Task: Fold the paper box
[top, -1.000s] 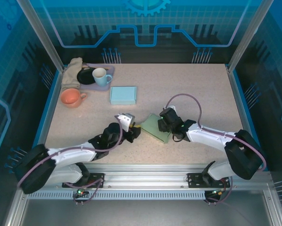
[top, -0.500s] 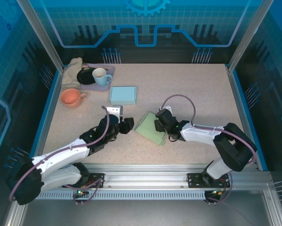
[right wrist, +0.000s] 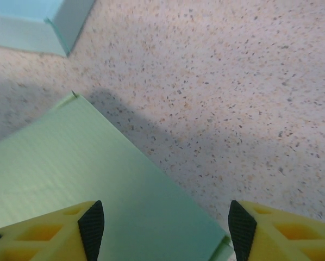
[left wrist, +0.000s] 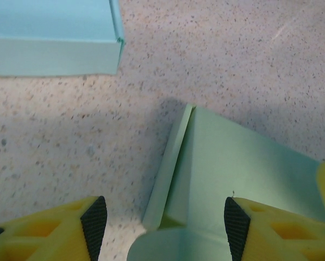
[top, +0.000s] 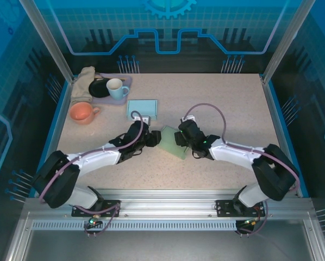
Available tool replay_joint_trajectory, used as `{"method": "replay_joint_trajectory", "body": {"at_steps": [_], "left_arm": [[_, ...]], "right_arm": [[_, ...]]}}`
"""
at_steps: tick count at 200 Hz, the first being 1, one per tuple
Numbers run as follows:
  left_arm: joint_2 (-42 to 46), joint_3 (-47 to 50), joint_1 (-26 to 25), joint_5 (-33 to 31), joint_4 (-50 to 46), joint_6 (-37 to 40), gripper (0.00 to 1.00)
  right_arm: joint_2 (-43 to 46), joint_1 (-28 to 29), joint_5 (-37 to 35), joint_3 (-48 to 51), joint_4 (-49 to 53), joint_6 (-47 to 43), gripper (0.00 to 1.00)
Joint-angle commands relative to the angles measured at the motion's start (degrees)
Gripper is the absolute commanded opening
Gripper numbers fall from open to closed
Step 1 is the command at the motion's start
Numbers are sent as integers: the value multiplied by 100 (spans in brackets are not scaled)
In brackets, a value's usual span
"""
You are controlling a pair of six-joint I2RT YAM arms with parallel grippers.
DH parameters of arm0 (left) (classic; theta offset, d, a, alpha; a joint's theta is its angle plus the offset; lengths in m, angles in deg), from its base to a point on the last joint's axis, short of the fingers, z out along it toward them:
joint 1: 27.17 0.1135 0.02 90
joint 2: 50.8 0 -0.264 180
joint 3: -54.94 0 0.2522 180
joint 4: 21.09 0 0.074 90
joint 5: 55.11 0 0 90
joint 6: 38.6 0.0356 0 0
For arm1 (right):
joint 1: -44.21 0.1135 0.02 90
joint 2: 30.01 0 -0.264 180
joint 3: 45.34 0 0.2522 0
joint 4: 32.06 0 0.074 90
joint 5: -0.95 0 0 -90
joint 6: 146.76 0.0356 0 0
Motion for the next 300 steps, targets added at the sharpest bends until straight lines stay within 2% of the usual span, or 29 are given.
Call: {"method": "replay_joint_trajectory", "body": {"at_steps": [1,25,48,92,115,148,169,175,180,183,216,250,300], "left_arm": [[-320,-252,31,-27,121,180,60],[-552,-235,30,-71,211,123,59],[-769,-236,30,-168,199,109,59],[-912,-100,37,-205,263,122,58],[-918,-30,33,-217,273,123,57],[-649,29,38,-208,193,-16,58],[-318,-81,53,-241,-134,-301,64],[-219,-143,54,-241,-245,-358,77],[-146,-198,52,-246,-354,-428,95],[-113,-232,54,-244,-430,-461,98],[89,-592,68,-215,-1033,-773,99],[-522,-1510,103,-263,-2301,-1037,99],[-1365,-2064,117,-21,-2441,-899,99]], "right_arm": [[552,67,44,311,491,682,65],[860,75,-54,481,743,948,66],[835,72,122,605,580,1053,67],[159,-5,302,589,302,1279,68],[-215,-181,721,624,-109,1305,67],[-571,-293,952,540,-281,1158,65],[-579,-293,994,594,-430,1004,64],[-565,-297,1004,608,-476,973,64],[-551,-293,1007,635,-531,943,64],[-537,-293,1012,644,-555,924,64],[-480,-296,963,648,-591,639,64],[-497,-307,882,632,-599,500,64],[-577,-416,863,652,-654,276,63]]}}
